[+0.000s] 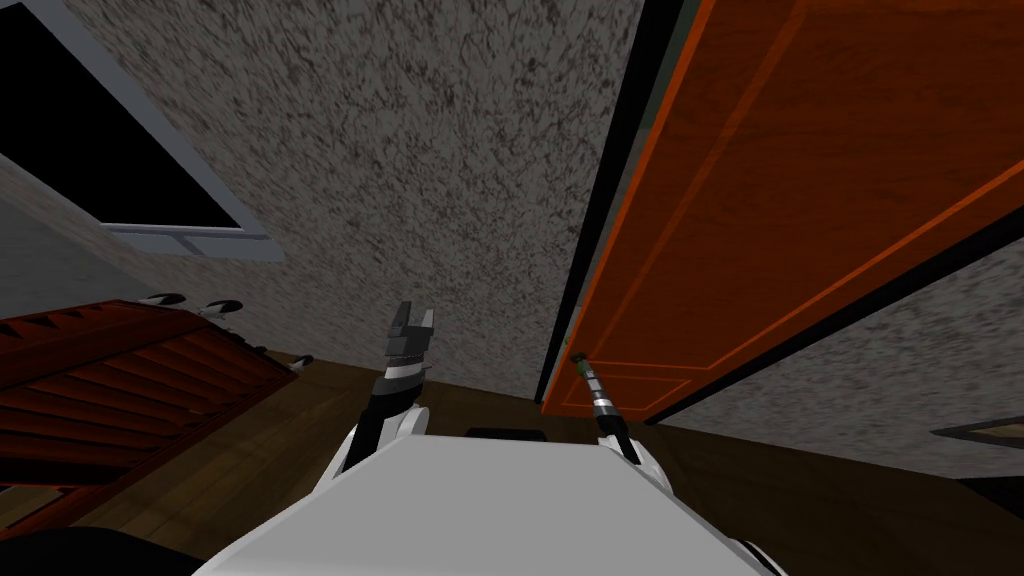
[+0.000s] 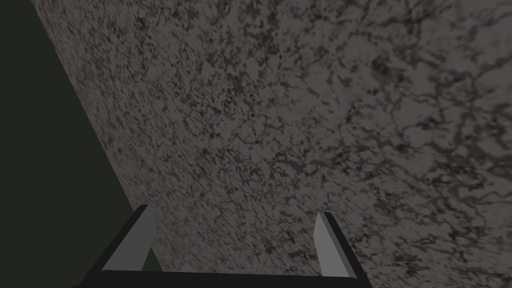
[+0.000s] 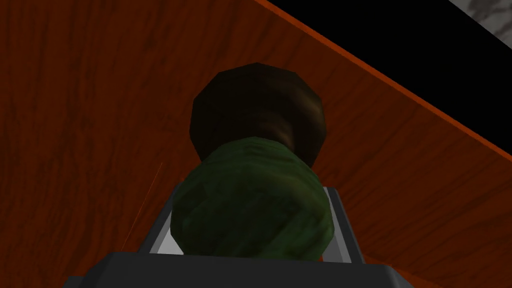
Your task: Pull the door open
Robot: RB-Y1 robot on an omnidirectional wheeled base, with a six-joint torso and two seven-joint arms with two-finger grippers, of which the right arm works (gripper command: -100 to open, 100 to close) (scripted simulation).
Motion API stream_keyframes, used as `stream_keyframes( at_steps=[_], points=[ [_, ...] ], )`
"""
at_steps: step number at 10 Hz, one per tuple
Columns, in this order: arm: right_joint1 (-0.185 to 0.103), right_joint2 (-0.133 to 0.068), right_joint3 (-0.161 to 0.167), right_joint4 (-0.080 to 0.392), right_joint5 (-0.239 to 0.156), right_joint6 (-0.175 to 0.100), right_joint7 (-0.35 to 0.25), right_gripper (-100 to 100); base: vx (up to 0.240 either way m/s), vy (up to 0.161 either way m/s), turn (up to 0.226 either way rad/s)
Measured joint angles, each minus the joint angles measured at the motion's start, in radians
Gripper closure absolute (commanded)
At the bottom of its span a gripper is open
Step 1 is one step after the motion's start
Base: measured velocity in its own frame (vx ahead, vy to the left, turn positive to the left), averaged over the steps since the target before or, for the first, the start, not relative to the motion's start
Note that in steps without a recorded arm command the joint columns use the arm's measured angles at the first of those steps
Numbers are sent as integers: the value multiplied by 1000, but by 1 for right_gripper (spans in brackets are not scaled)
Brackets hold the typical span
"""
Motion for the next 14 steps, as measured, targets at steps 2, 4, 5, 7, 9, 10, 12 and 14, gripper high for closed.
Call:
stream_keyframes(
  at_steps=[2,4,5,7,9,10,12,14],
  points=[
    [1,0,5,0,-16,-1,-41,100,-48,-26,60],
    [-3,-2,10,0,-33,5,-87,100,-40,-25,60],
    [6,-2,12,-14,-38,11,-105,100,-52,-21,48],
    [10,2,16,-36,-55,31,-141,100,-49,-20,60],
    [9,0,21,-33,-72,30,-182,100,-42,-26,57],
    [4,-1,25,-23,-83,28,-207,100,-38,-22,62],
    [3,0,30,-25,-100,32,-250,100,-58,-28,49],
    [-20,1,34,23,-107,4,-276,100,-14,0,-16]
  ],
)
